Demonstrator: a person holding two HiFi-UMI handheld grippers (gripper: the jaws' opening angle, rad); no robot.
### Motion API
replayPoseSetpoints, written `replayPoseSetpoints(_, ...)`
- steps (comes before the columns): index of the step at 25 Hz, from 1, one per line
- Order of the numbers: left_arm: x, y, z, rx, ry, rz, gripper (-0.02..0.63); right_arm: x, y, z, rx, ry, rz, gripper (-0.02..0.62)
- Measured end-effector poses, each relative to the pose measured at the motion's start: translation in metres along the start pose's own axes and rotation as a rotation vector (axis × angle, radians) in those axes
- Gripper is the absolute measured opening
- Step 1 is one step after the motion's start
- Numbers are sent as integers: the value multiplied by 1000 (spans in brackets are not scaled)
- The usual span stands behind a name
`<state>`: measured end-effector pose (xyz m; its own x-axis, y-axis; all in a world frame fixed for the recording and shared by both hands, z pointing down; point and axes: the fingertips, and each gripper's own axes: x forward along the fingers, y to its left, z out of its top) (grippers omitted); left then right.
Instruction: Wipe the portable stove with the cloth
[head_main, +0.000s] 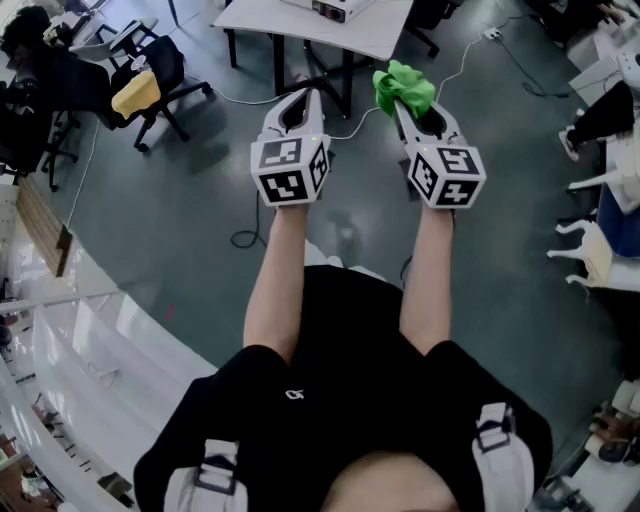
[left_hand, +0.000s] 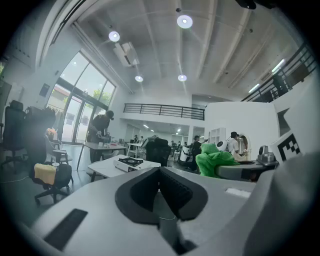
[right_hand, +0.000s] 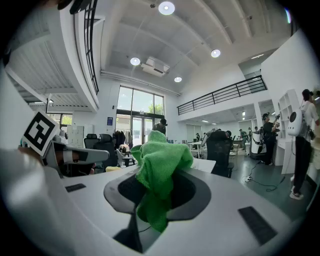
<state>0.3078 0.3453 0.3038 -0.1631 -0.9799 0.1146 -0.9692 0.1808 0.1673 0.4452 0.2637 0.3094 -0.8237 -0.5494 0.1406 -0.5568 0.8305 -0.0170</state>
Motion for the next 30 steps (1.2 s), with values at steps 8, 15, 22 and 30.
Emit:
replayPoseSetpoints(8, 6, -6, 9, 22, -8, -14, -5, 12, -4, 6, 59, -7, 10, 98)
replayPoseSetpoints(15, 8, 13, 24, 34, -36, 18, -5, 34, -1, 19, 50, -5, 23, 100)
replayPoseSetpoints(22, 20, 28, 61, 68, -95, 26, -5, 60, 13, 42, -6, -6, 67, 103)
replayPoseSetpoints(30, 42, 45, 69, 60, -120, 25, -5, 72, -12, 52, -13, -13, 29, 101)
